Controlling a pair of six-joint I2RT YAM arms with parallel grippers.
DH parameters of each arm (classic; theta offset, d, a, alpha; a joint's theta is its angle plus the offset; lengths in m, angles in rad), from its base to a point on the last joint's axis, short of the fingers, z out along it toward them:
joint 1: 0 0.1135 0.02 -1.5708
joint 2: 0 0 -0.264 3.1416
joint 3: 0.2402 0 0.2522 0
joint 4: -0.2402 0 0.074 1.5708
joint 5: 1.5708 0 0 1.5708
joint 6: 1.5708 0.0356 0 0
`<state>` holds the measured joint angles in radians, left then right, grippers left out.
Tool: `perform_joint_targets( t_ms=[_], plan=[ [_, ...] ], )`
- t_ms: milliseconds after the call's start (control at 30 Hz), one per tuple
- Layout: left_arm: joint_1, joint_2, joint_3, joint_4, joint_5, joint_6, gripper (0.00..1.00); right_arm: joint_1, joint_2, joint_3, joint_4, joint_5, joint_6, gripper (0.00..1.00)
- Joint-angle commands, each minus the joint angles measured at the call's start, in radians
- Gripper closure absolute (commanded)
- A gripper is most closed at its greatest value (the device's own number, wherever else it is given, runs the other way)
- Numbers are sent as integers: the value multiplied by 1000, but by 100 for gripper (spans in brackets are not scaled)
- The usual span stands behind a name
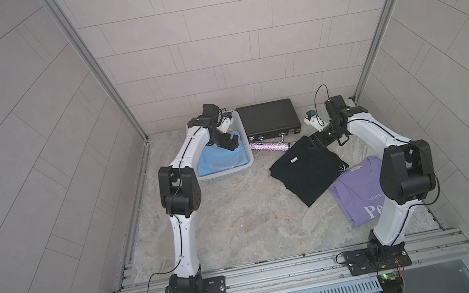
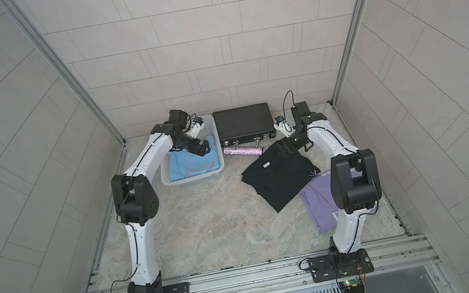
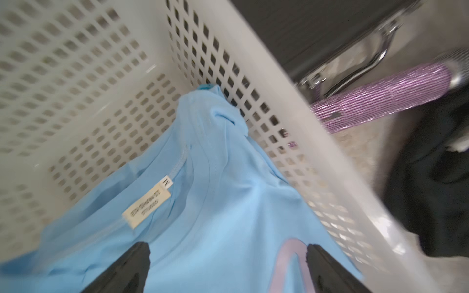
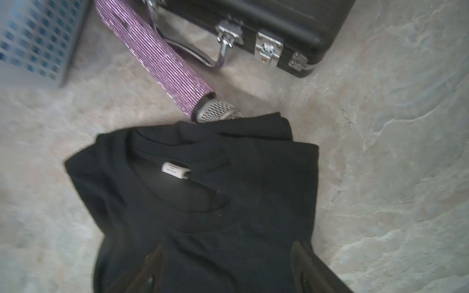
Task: Put the folded t-shirts into the basket
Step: Place the T-shirt in the bin, then move the T-shirt to the center of the board.
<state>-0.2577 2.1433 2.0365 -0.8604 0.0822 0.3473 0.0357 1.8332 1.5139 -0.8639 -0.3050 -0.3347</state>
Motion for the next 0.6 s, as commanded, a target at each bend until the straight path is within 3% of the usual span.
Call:
perform_joint_targets(
  t_ms=[0, 133, 233, 367, 567],
  plan=[
    [-17, -166, -100, 32, 28, 0, 0, 13, -12, -35, -97, 24, -98, 16],
    [-27, -315, -281, 26, 63, 24, 0, 91, -183, -247, -94, 55, -255, 20],
    [-26, -415, -414, 37, 79, 31, 0, 188, -267, -409, 4, 115, -282, 28],
    [-26, -519, -544, 59, 87, 41, 0, 283, -224, -457, 92, 189, -237, 38],
    [-27, -597, -629, 62, 62, 61, 0, 367, -117, -461, 73, 221, -228, 54]
  ],
)
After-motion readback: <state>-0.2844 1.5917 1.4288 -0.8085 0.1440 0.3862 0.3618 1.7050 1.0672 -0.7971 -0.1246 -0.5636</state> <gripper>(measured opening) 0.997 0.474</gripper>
